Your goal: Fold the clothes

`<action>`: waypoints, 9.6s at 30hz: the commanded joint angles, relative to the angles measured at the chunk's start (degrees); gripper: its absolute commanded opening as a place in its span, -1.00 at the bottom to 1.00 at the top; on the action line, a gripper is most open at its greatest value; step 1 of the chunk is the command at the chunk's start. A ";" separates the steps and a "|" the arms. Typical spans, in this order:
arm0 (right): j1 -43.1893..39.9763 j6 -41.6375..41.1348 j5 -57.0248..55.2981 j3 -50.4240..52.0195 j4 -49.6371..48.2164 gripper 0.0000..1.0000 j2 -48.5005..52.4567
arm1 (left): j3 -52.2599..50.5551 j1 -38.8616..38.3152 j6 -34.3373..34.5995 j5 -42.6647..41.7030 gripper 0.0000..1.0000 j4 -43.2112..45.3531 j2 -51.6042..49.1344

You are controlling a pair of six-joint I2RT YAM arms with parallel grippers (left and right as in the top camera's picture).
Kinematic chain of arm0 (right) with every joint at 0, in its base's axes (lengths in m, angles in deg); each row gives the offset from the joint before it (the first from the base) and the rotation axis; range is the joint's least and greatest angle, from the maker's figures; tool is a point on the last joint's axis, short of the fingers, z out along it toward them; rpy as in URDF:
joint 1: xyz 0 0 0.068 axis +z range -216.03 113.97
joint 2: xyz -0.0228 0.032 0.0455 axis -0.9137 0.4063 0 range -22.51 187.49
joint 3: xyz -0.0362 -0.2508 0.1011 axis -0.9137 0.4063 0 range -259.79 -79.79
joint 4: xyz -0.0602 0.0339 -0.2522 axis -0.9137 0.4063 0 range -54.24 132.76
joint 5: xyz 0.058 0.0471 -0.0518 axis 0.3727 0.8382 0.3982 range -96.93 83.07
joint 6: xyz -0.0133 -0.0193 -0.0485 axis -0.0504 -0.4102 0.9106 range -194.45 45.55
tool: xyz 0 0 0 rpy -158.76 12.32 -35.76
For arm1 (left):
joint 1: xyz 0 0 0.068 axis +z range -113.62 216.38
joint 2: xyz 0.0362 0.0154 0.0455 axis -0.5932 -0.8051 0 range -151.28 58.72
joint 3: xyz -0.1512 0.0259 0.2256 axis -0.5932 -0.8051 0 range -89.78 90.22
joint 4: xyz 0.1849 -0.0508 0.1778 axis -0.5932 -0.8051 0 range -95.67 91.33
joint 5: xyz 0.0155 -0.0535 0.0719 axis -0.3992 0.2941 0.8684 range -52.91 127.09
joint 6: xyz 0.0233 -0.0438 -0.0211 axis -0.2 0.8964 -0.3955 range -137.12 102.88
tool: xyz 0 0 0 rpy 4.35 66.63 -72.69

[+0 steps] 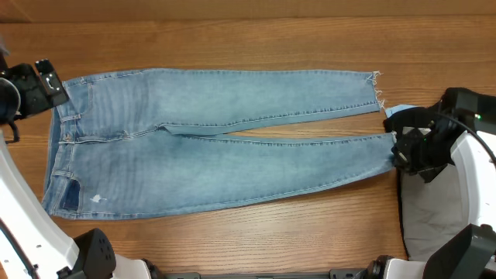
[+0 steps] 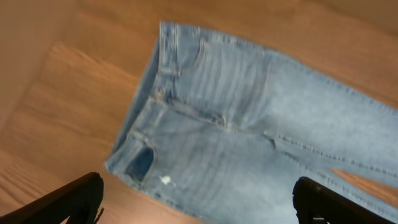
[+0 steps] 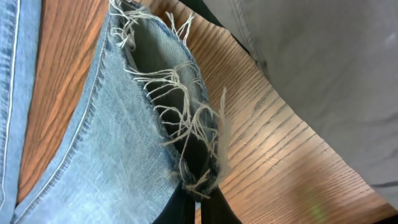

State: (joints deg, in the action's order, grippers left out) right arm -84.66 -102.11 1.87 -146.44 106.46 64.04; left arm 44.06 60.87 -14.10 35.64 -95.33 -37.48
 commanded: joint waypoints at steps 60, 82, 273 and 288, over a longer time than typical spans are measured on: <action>-0.24 6.71 -3.69 -17.33 10.43 -0.92 -6.03 | -51.56 38.27 7.34 -14.23 -0.92 30.88 5.31; -0.13 4.72 1.90 -32.41 12.37 -0.92 -8.66 | -36.63 37.20 10.56 -2.56 -0.92 21.46 12.09; -1.42 9.70 -0.15 -31.71 -17.75 -0.92 20.28 | -56.76 24.35 -9.25 -20.63 0.07 32.50 -6.67; -1.42 9.68 -0.15 -31.69 -17.49 -0.92 20.28 | -66.82 13.51 -18.45 -27.17 -0.30 46.29 -8.41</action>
State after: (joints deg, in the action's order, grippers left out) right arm -85.82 -92.62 1.80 -177.56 89.23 84.71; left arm -22.58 74.54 -30.42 9.47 -49.08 -45.37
